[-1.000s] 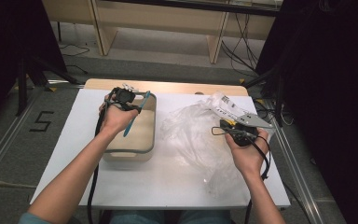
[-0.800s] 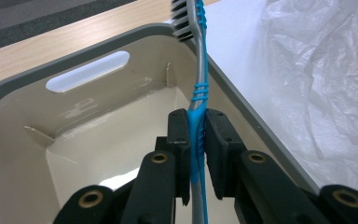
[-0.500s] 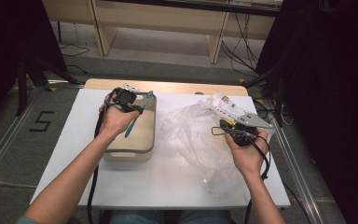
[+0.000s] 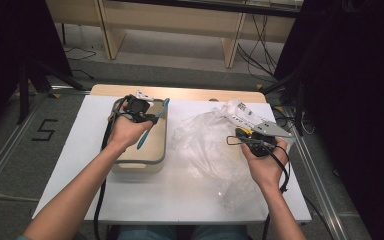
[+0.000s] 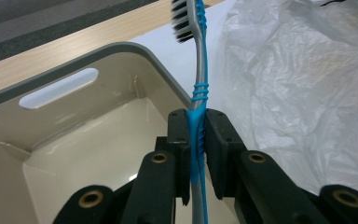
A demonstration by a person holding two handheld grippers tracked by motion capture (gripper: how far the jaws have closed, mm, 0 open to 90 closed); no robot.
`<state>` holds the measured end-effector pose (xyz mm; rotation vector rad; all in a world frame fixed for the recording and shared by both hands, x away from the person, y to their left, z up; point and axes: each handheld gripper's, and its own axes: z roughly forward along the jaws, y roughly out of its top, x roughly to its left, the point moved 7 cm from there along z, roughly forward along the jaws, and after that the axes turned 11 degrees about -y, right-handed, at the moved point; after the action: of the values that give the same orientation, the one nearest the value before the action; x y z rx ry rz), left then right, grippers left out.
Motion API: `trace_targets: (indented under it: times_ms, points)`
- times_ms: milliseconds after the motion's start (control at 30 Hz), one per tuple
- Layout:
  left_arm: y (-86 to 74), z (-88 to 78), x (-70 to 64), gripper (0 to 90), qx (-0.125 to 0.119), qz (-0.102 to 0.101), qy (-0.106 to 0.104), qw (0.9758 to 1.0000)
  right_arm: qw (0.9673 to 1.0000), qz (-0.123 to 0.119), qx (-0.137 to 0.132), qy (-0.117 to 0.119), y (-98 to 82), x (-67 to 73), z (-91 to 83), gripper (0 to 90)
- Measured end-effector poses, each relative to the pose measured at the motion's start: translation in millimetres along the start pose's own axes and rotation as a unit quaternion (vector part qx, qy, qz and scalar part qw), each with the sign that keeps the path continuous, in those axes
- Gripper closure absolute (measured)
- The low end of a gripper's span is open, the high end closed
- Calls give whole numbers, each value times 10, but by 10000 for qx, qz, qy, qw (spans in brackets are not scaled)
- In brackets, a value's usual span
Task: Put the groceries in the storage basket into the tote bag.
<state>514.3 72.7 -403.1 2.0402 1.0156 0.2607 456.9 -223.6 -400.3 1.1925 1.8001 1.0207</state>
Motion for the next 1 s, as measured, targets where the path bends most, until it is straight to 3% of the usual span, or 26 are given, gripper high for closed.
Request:
trace_targets:
  times_ms: [1000]
  points:
    - [27, -25, -404, 802, -48, 297, -419, 9987, 10000, -20, 14, 2, -3, 3, -1, 900]
